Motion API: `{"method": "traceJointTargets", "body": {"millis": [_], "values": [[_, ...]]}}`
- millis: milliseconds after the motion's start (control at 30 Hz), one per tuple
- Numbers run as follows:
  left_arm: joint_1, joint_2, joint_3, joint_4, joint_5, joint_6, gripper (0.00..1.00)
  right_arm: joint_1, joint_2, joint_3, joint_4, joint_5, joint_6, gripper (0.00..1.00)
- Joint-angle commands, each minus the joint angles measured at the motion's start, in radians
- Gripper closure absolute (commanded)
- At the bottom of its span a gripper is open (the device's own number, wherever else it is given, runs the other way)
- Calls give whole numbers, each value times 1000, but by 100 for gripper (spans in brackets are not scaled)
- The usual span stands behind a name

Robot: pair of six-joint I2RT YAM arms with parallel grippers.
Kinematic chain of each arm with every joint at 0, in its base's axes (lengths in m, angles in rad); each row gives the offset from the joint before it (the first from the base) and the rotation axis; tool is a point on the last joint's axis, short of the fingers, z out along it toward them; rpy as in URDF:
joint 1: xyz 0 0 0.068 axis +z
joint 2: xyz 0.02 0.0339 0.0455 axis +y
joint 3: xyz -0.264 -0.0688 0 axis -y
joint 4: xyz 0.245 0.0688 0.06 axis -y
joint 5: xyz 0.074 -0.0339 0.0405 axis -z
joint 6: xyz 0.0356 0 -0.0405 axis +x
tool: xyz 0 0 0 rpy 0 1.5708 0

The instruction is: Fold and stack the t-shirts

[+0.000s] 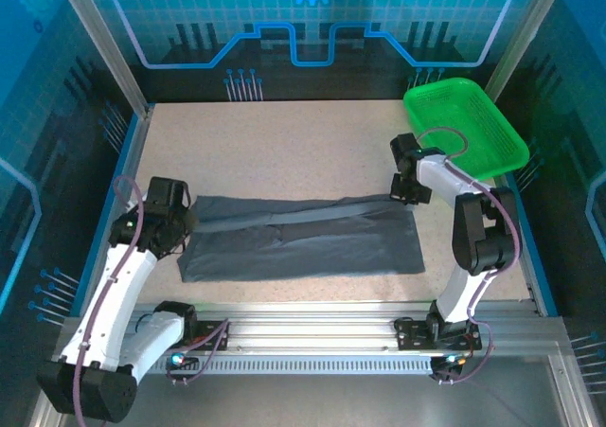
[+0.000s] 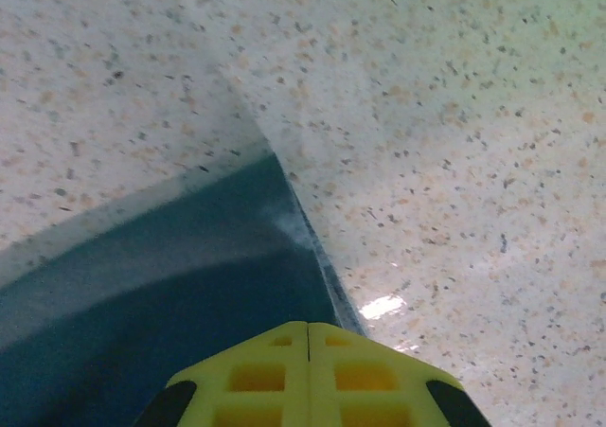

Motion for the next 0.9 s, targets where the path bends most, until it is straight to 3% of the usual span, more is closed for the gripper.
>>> {"method": "traceJointTargets", "body": {"millis": [0, 300, 867], "values": [[-23, -17, -34, -79, 34, -37, 100, 10, -52, -25, -18, 67, 19, 99], [-110, -42, -142, -129, 25, -136, 100, 23, -77, -92, -17, 75, 21, 97], [-153, -83, -156, -186, -45, -189, 100, 35, -114, -138, -52, 75, 43, 96]]}}
